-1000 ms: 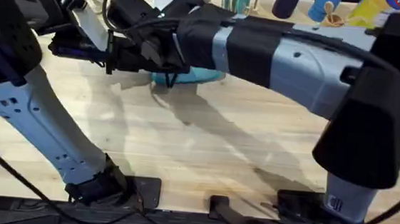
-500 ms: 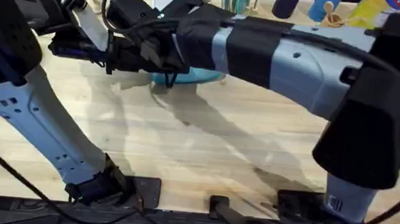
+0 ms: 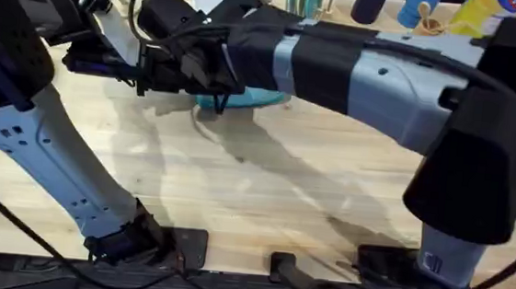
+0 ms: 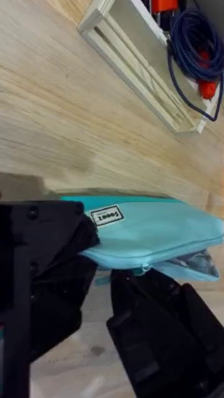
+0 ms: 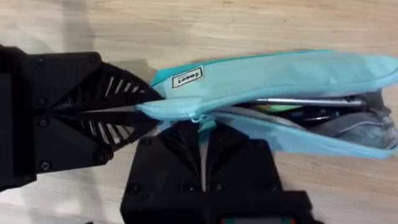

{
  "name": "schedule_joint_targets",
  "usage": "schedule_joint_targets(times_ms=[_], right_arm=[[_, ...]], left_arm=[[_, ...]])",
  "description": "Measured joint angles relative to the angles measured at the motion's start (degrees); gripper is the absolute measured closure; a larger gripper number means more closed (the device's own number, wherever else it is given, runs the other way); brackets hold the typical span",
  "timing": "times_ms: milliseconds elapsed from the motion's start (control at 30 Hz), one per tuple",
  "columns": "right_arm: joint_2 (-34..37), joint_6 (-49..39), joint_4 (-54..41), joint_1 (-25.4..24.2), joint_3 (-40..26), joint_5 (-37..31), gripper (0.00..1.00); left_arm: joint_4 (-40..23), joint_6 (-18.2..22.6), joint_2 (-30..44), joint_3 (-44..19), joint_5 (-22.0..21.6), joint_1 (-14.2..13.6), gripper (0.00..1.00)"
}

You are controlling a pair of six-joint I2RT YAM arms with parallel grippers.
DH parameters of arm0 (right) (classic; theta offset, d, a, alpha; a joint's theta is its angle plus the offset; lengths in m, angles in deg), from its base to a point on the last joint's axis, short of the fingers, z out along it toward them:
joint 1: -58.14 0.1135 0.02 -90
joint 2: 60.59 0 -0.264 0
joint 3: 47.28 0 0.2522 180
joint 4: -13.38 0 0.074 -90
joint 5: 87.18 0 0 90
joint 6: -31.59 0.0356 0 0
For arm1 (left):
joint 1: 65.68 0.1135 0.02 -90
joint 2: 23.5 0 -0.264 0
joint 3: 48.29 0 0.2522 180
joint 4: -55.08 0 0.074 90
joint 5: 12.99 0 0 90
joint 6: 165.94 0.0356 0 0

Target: Unzip the bag, pick up the pens from the table one at a time and place them inside, then zip the bag closed.

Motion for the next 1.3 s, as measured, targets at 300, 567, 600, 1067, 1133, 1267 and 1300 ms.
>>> schedule_joint_targets(times_ms=[300, 567, 600, 1067, 1133, 1267, 1300], right_arm=[[0.0, -1.7, -0.08, 0.0, 0.0, 0.0, 0.968], [0.0, -1.9, -0.78, 0.0, -0.04, 0.0, 0.968], [0.0, -1.92, -1.15, 0.0, -0.09, 0.0, 0.968], [-0.02, -6.54, -1.68, 0.0, -0.63, -0.92, 0.968], [-0.12, -7.55, -1.7, 0.0, -0.63, -0.99, 0.968], [-0.97, -8.61, -1.8, 0.0, -0.63, -1.1, 0.968], [-1.31, -8.81, -1.81, 0.0, -0.63, -1.11, 0.968]], left_arm=[[0.0, 0.0, 0.0, 0.0, 0.0, 0.0, 0.959], [-0.02, 0.0, 0.0, -0.01, 0.0, 0.0, 0.959], [-0.02, 0.0, 0.0, 0.01, 0.0, 0.0, 0.959], [-0.01, 0.01, 0.0, 0.01, 0.0, 0.0, 0.959], [0.0, 0.0, 0.0, 0.01, 0.0, 0.0, 0.959], [0.0, 0.0, 0.0, -0.01, 0.02, 0.0, 0.959], [0.0, 0.0, 0.0, -0.01, 0.02, 0.0, 0.959]])
